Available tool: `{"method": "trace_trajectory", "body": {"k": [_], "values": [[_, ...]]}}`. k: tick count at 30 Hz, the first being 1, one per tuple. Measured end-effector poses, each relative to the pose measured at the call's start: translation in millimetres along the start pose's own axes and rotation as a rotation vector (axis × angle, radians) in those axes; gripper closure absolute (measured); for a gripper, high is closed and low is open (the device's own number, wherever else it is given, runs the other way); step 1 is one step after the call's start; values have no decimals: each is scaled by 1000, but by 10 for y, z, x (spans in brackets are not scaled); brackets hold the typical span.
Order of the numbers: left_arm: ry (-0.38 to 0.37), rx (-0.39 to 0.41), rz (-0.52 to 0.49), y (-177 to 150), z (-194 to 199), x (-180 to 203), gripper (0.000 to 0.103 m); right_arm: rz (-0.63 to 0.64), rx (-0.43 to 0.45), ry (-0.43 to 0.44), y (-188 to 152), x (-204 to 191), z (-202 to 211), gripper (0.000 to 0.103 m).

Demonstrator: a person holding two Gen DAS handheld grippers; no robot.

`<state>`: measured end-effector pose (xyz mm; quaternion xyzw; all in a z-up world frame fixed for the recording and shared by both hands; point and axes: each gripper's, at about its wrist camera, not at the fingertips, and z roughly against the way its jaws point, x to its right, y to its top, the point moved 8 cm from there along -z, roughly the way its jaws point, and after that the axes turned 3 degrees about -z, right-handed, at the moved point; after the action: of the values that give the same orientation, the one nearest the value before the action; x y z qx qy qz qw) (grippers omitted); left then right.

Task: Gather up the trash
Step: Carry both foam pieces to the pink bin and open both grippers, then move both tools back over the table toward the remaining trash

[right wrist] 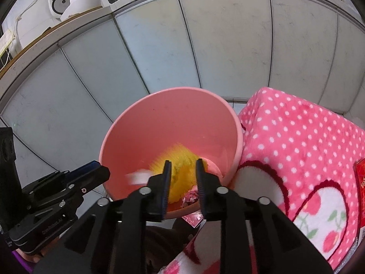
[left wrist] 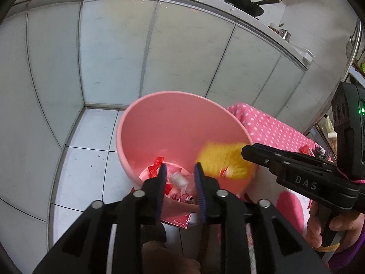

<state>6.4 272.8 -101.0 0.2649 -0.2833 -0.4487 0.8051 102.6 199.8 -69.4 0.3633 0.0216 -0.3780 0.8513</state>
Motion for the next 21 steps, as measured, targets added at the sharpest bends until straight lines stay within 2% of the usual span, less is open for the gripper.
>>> {"method": "trace_trajectory", "body": {"k": [4,9,21], "values": [[-2,8,8,8,53,-11,76,6,15,4,4,-16,57,73],[-12,20,4,2,145,34,66,7,40,9,-8,-27,205,72],[-54,52,-36,32,433,293,66,-21,91,19,-203,65,686,72]]}}
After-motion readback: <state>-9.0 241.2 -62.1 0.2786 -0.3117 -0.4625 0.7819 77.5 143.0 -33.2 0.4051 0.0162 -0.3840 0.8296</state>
